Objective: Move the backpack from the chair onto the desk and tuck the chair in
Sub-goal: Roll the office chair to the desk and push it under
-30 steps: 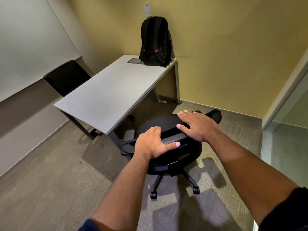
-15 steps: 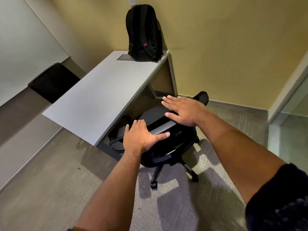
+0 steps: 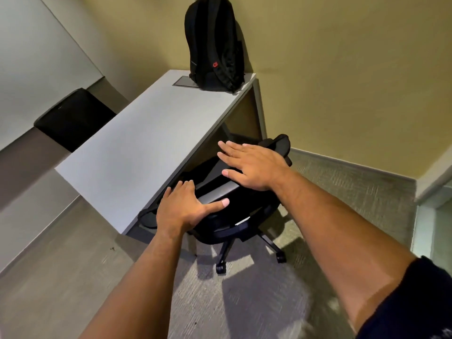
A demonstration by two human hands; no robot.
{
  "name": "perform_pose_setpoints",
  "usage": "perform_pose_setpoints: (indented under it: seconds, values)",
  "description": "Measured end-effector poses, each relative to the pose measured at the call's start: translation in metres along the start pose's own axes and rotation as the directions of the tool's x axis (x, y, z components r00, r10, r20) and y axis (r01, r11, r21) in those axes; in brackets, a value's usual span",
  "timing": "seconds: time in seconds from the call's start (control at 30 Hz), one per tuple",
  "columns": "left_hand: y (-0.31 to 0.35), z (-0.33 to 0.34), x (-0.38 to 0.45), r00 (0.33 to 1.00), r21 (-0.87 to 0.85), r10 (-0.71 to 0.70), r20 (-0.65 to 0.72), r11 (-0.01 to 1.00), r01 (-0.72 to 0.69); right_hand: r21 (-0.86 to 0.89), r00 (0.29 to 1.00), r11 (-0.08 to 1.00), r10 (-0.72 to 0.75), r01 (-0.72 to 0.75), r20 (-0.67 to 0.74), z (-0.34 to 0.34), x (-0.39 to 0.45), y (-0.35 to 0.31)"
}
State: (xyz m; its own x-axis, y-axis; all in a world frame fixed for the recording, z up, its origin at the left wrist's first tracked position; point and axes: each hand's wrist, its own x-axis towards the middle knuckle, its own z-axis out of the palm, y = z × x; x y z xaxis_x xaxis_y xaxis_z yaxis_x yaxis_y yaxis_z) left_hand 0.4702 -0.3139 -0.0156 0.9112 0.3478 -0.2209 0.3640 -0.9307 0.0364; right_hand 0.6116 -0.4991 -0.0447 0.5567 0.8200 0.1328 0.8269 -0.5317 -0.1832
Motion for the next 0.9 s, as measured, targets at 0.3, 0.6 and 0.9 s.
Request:
perform_pose_setpoints:
  seconds: [0.3,0.6,0.9]
  values:
    - [0.005,-0.011,0.065,0.996,0.026,-0.008,-0.088,1.0,0.011,-0.06,0.999,0.998,0.008,-0.005,0.048,-0.003,0.056,0.044]
    - [-0.012,-0.037,0.135,0.98,-0.095,0.055,0.191,0.995,-0.037,-0.063,0.991,0.998,0.019,-0.011,0.131,-0.011,0.112,0.073]
    - [-0.016,-0.033,0.163,0.979,-0.099,-0.042,0.202,0.993,0.063,-0.055,0.992,0.997,-0.042,0.048,0.116,-0.007,0.142,0.09]
